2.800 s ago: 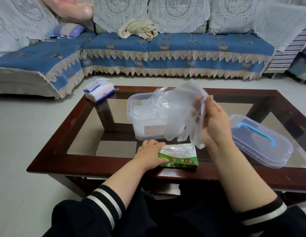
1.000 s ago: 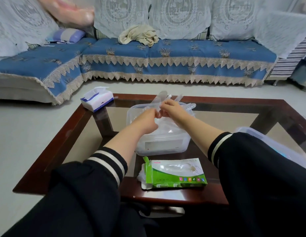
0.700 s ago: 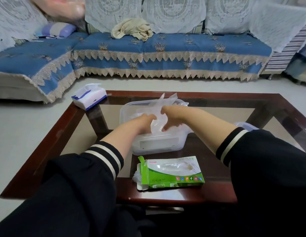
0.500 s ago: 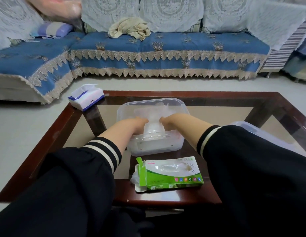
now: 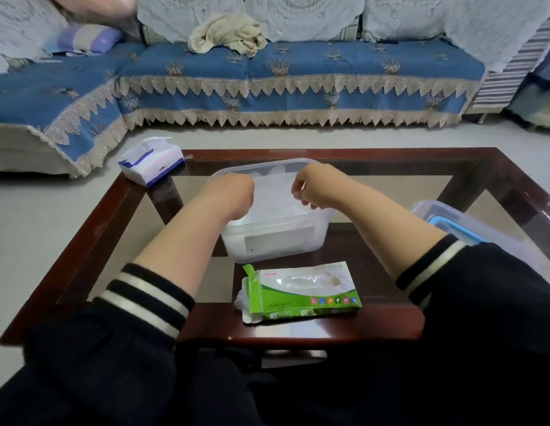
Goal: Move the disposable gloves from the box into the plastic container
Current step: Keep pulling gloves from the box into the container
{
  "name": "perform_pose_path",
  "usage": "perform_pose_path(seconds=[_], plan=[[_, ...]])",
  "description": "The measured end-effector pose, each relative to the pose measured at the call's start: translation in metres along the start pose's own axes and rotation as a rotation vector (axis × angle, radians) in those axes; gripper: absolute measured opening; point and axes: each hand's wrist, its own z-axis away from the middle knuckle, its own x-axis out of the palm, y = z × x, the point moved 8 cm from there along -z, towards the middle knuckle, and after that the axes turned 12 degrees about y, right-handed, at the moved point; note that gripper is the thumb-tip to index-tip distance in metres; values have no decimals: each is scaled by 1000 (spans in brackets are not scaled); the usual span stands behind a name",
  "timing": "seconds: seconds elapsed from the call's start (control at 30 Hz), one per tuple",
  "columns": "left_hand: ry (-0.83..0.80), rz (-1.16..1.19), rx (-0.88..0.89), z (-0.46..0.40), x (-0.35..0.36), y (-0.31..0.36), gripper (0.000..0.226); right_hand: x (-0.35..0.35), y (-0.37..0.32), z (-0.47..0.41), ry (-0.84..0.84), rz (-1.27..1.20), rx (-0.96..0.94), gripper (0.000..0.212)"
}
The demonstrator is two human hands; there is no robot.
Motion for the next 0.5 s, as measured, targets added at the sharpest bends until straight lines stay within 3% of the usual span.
perform_pose_path(seconds=[0.1,0.17,0.23,0.3,0.37,0.43,0.5], plan=[[222,204,-27,37,-20,11,14,-24,-3,34,179,-98,-70,25],[284,509,-22,67,-21,25,9,-19,0,59,125,-181,-64,30],[212,719,-10,87,-1,38,3,0,4,82,-24,-267,-42,30],[34,701,0,101,36,49,13,25,7,100,-125,-303,-46,26],[-104,583,42,110,70,55,42,46,11,109,-108,-218,-101,21],[-144,505,95,115,87,59,66,66,13,117,-95,-126,-172,27],[-139,466,104,116,93,60,73,81,14,120,-89,-92,-213,34]])
